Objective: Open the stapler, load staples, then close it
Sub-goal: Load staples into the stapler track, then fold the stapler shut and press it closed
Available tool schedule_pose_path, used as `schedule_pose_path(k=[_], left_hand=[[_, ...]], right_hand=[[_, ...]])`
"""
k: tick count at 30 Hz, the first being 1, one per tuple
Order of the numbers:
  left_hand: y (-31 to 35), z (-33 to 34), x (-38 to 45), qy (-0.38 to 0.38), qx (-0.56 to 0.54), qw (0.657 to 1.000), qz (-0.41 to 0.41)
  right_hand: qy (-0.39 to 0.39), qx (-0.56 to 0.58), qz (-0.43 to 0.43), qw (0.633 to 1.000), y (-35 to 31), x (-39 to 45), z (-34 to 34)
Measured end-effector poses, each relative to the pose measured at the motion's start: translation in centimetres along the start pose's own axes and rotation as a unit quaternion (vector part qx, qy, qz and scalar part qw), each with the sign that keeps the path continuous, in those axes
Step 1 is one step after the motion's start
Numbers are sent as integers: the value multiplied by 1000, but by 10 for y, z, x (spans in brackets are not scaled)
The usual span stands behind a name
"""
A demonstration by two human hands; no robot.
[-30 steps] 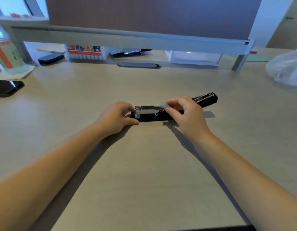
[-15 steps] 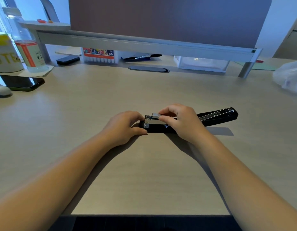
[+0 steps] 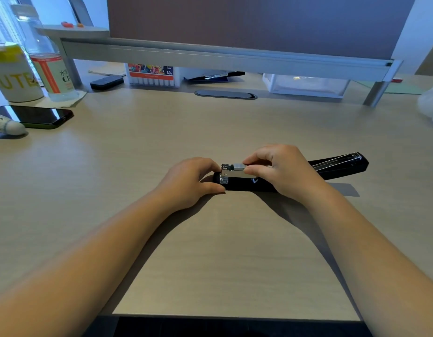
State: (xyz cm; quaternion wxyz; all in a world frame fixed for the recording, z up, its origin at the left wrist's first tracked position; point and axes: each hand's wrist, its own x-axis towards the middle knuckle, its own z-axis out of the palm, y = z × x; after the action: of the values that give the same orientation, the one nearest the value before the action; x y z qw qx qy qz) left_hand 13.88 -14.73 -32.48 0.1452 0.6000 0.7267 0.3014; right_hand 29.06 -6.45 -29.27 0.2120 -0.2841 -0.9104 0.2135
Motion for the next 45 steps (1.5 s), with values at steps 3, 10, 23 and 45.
schedule_pose_path(k=[3,10,23,45], left_hand=[[0,0,0,0,-1,1000,-2],[-1,0,1,-3,0,1000,-4],[0,0,0,-4,9,1000,-9],[-6,-10,-5,17,72,995,-64]], right_hand=[[-3,-1,0,1000,1,1,1],[12,-9,2,1000,5,-5,0],[-11,-34,14,999,3,-13,-2],[134,-226,224,938,33,-29,-16]])
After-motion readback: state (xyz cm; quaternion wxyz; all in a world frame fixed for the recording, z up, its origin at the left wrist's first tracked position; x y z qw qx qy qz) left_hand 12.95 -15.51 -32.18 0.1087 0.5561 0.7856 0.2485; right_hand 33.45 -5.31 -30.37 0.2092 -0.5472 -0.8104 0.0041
